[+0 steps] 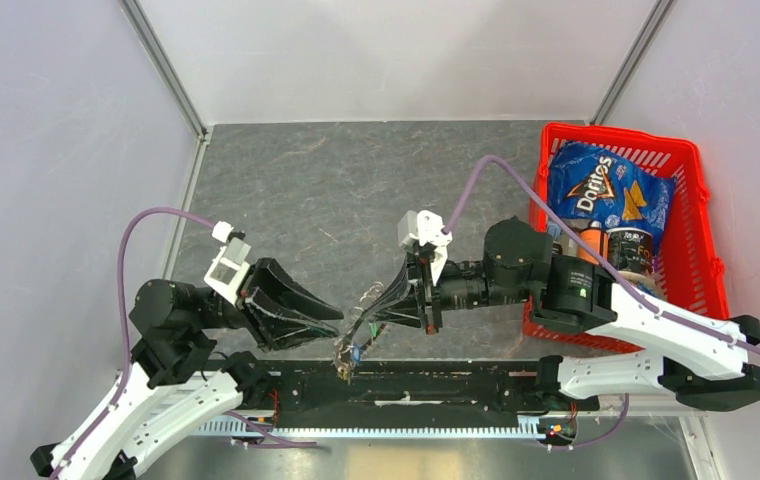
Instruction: Put the keys on the keyring
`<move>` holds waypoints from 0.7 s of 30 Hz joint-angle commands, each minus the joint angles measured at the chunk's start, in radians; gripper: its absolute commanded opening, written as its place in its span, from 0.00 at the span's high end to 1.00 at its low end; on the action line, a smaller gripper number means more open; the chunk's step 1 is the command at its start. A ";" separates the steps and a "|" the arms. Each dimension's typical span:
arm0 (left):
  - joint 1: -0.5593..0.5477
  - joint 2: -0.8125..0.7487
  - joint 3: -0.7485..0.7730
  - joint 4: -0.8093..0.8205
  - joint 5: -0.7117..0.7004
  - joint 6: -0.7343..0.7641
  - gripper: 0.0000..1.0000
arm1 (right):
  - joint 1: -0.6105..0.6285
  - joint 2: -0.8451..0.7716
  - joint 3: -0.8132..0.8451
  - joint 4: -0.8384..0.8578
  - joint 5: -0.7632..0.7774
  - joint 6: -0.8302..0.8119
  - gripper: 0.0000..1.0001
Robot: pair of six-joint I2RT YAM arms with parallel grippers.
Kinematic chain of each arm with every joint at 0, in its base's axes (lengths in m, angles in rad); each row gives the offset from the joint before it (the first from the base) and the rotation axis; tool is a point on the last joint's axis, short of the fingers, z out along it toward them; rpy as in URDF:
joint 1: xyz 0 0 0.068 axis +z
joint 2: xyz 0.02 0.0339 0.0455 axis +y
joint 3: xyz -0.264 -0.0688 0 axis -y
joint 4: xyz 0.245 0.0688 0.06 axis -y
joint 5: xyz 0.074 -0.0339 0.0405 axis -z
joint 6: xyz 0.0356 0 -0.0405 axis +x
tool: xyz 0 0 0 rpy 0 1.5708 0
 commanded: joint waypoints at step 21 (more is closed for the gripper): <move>0.001 0.028 0.057 -0.293 0.103 0.215 0.62 | 0.000 0.129 0.142 -0.134 -0.193 0.024 1.00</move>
